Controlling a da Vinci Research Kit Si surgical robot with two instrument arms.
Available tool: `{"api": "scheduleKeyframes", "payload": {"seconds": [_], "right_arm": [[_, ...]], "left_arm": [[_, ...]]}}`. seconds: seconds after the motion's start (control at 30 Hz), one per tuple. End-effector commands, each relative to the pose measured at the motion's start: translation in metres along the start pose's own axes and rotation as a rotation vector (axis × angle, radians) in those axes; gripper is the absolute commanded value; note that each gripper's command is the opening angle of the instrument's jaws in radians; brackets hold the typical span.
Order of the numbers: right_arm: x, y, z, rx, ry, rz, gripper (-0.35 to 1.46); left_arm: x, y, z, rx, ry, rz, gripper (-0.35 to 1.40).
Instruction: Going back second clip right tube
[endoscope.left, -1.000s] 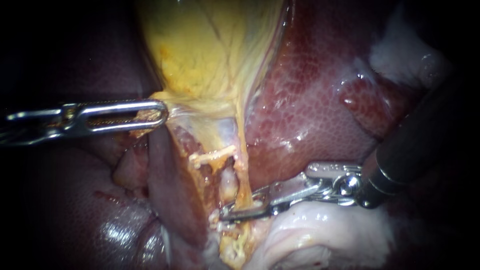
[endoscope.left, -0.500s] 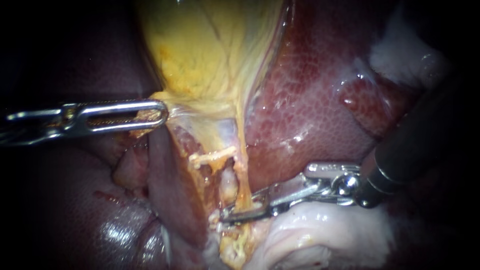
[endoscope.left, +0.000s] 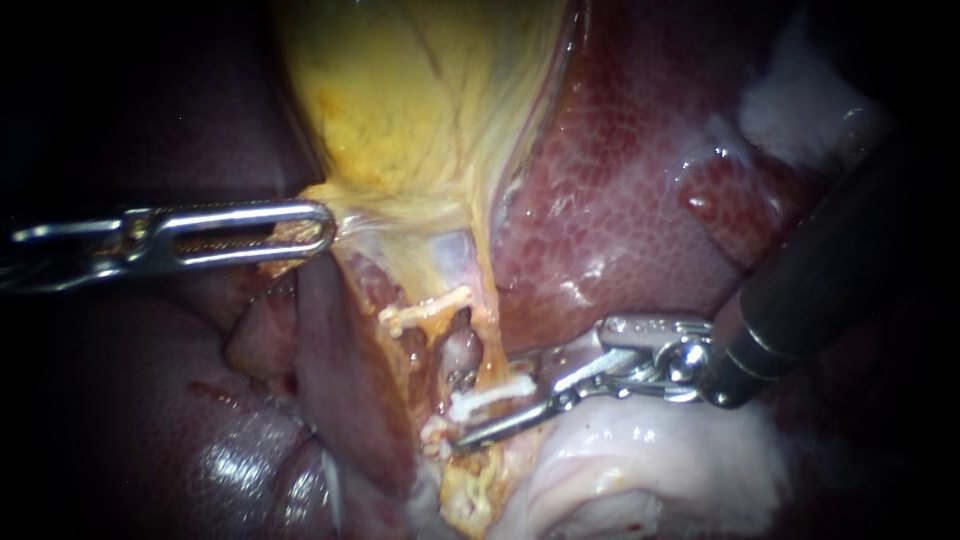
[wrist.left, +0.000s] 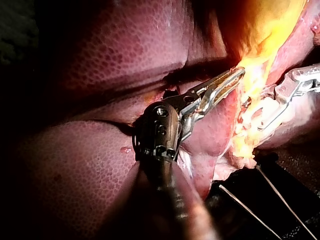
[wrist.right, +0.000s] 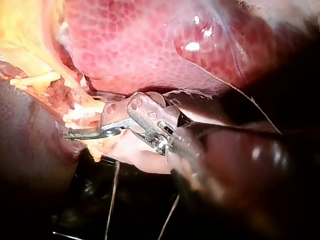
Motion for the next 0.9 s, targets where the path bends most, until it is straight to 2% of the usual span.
{"api": "scheduleKeyframes", "payload": {"seconds": [0.03,0.13,0.2,0.5,0.67,0.9], "right_arm": [[0.0,-0.0001,-0.0004,-0.001,0.001,-0.005,0.6],[0.0003,-0.0005,-0.0024,-0.006,0.005,-0.012,0.6],[0.0011,-0.0011,-0.0043,-0.018,0.012,-0.031,0.6],[0.0061,-0.0048,-0.0121,-0.084,0.035,-0.12,0.6],[0.0085,-0.0063,-0.0139,-0.094,0.048,-0.167,0.6],[0.0097,-0.0076,-0.0138,-0.091,0.062,-0.183,0.6]], "left_arm": [[0.0,0.0,0.0,0.0,0.0,0.0,-0.35],[0.0001,0.0,0.0,-0.001,0.0,0.001,-0.35],[0.0002,0.0,0.0,-0.001,-0.001,0.001,-0.35],[0.0005,0.0,0.0002,0.0,-0.001,0.003,-0.35],[0.0008,0.0,0.0005,0.003,0.0,0.004,-0.35],[0.0019,0.0001,0.0015,0.008,0.0,-0.002,-0.35]]}}
